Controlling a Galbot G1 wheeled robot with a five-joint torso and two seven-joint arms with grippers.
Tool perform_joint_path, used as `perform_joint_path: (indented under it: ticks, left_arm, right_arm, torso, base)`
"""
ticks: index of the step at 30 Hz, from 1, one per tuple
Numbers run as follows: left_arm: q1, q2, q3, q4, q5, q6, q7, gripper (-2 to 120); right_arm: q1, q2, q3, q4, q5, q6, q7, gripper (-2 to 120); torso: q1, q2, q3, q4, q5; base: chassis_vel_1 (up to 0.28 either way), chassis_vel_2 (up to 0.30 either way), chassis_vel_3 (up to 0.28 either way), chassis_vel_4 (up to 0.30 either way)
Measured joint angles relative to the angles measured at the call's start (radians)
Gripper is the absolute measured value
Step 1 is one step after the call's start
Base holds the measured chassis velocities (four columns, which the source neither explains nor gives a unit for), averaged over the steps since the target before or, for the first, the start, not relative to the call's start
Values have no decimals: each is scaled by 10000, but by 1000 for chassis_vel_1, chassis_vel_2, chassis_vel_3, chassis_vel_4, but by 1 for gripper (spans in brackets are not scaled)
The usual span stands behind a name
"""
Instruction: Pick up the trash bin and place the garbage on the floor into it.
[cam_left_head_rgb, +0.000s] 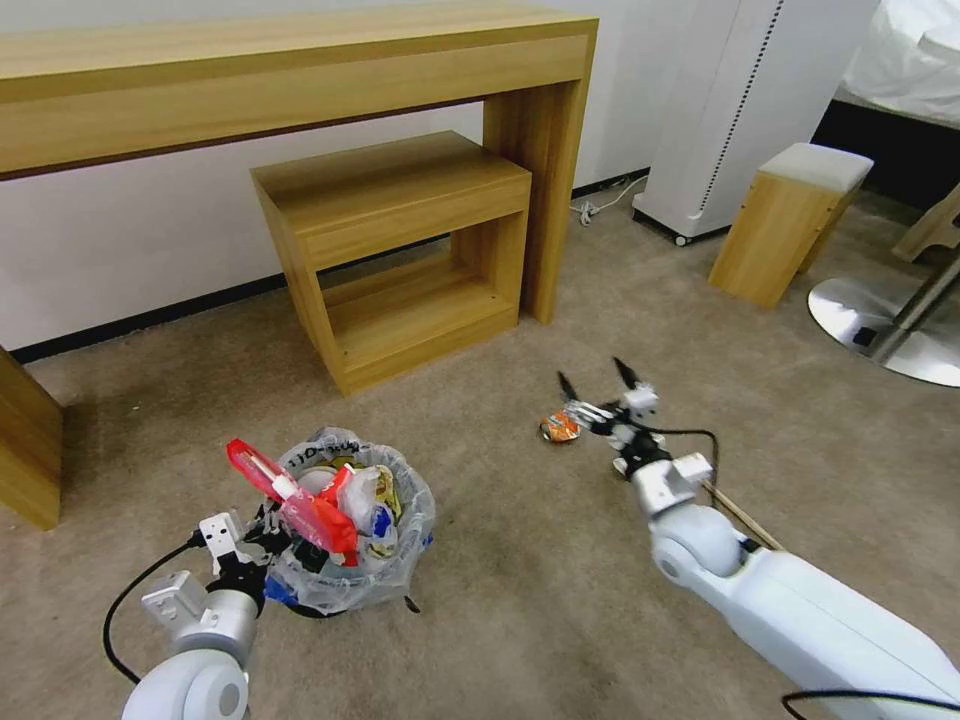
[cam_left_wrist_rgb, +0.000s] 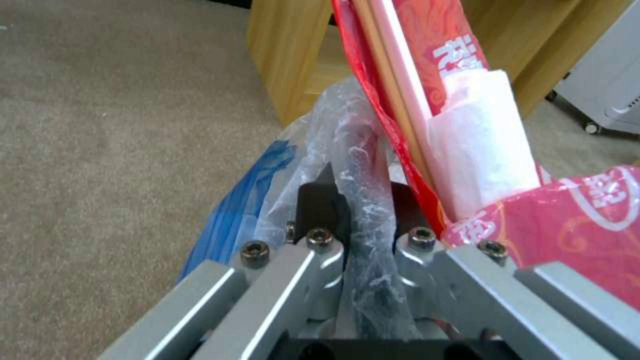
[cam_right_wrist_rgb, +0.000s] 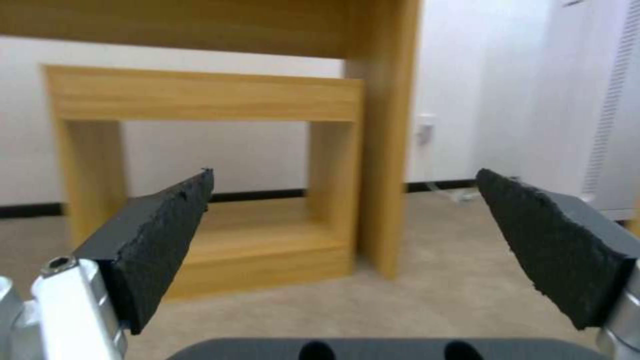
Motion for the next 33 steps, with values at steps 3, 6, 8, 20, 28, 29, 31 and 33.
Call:
perform_joint_path:
  ticks: [3, 6, 8, 20, 28, 29, 31, 33]
  left_arm:
    - [85, 19, 11, -48, 67, -21, 53, 3]
    - [137, 43, 6, -68, 141, -41, 103, 3]
    - [181, 70, 1, -66, 240, -92, 160, 3]
    - [232, 151, -9, -85, 259, -122, 182, 3]
    - [270, 187, -12, -129, 243, -122, 183, 3]
    - [279, 188, -11, -140, 238, -122, 183, 3]
    - [326, 168, 6, -144, 243, -148, 198, 3]
    - [335, 165, 7, -144, 245, -153, 204, 3]
  right_arm:
    - [-472, -93, 637, -83, -338, 130, 68, 100]
    - [-855, -167, 1247, -129, -568, 267, -101, 100]
    - [-1208, -219, 1740, -100, -708, 310, -207, 100]
    - [-1783, -188, 2451, -107, -1101, 566, -340, 100]
    - [-1948, -191, 2620, 118, -992, 595, -405, 100]
    - [-2002, -221, 2630, 232, -859, 519, -423, 100]
    - [-2095, -215, 2674, 332, -832, 455, -429, 100]
    - [-2110, -215, 2681, 351, -830, 445, -429, 100]
  torso:
    - [0, 0, 0, 3, -2]
    - [0, 0, 0, 3, -2]
    - [0, 0, 0, 2, -3]
    - [0, 0, 0, 3, -3]
    - [0, 1, 1, 3, -3]
    - [-1, 0, 1, 3, -5]
    - [0, 1, 1, 3, -4]
    - [0, 0, 1, 3, -4]
  base:
    - [0, 0, 0, 0]
    - [0, 0, 0, 0]
    - [0, 0, 0, 0]
    - [0, 0, 0, 0]
    - [-17, -14, -13, -18]
    - [-68, -67, -56, -73]
    - [-62, -72, -71, -64]
    - [-63, -78, -63, -59]
